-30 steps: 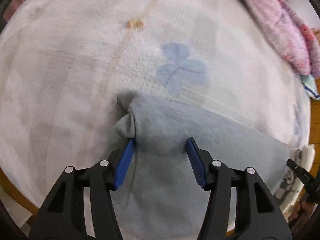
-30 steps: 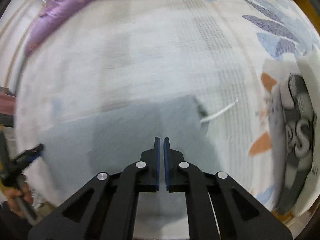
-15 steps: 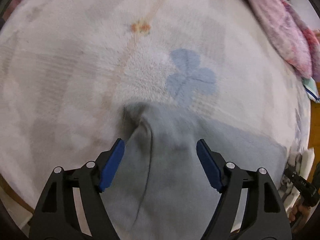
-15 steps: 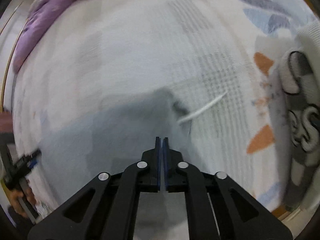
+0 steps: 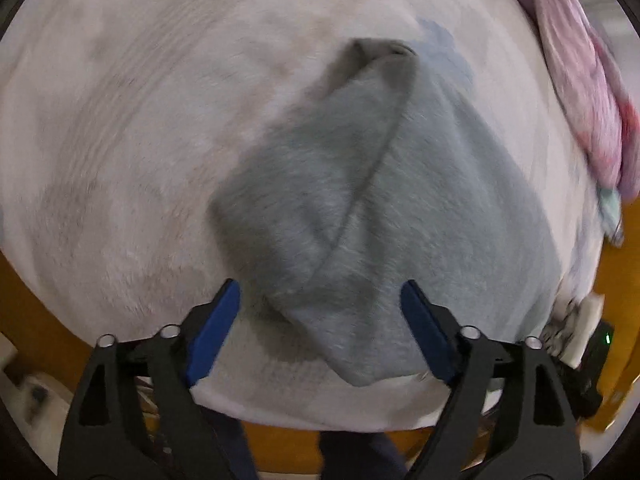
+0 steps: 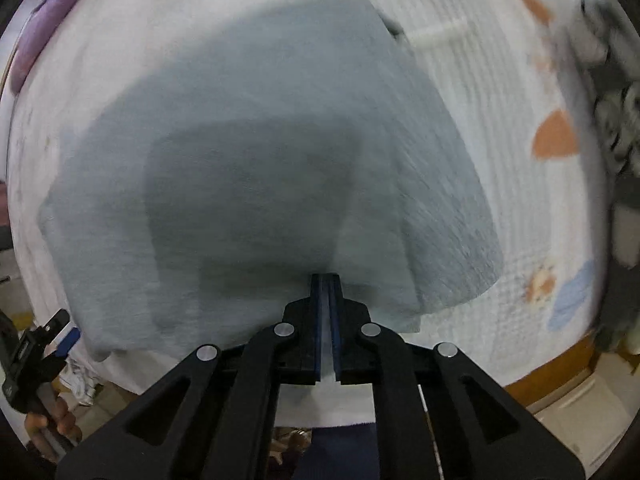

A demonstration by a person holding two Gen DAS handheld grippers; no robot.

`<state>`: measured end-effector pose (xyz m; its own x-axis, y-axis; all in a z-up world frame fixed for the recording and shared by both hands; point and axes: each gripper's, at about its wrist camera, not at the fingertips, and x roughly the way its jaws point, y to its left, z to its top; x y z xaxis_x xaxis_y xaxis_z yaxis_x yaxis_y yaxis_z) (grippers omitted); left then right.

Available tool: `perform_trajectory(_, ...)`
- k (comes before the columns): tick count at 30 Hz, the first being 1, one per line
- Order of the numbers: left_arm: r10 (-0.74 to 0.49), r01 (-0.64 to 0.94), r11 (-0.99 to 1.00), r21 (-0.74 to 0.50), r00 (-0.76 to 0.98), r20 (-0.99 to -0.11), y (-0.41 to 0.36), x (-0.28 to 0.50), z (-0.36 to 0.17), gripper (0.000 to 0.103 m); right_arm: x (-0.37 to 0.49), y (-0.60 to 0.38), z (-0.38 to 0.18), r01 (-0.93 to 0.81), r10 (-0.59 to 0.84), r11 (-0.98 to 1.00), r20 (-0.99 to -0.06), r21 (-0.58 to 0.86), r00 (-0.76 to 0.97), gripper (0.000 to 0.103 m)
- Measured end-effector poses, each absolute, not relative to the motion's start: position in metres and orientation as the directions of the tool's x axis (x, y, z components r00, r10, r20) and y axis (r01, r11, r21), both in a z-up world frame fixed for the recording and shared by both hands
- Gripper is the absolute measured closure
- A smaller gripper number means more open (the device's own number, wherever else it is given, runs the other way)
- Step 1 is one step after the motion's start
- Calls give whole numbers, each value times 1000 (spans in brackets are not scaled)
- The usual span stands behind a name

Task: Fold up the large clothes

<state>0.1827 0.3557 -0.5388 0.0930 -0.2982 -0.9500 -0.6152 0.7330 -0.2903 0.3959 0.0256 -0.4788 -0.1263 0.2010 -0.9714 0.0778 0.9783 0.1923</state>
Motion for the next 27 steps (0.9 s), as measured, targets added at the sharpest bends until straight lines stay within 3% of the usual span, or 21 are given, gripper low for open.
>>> perform_trajectory(5,-301,-628,712,-314,130,-945,383,168,-537,17,426,96,-439,-42,342,939,-940,342,-15,99)
perform_trajectory(10,-344,-684,645,-341,139,-929,395,155,-547,17,452,161,-462,-160,267,951,-964,264,-4,100)
perform_trajectory(15,-412,-718,589,-370,127,-902,405,127,-562,16,471,167,-528,-94,214,970,-973,222,-89,103)
perform_trajectory(24,-453,-722,567,-397,129,-882,405,112,-577,12,440,181,-486,-98,220,967,-966,234,-135,100)
perform_trajectory(27,-457,-725,560,-401,133,-880,402,117,-579,12,406,179,-504,-127,183,969,-964,210,-194,101)
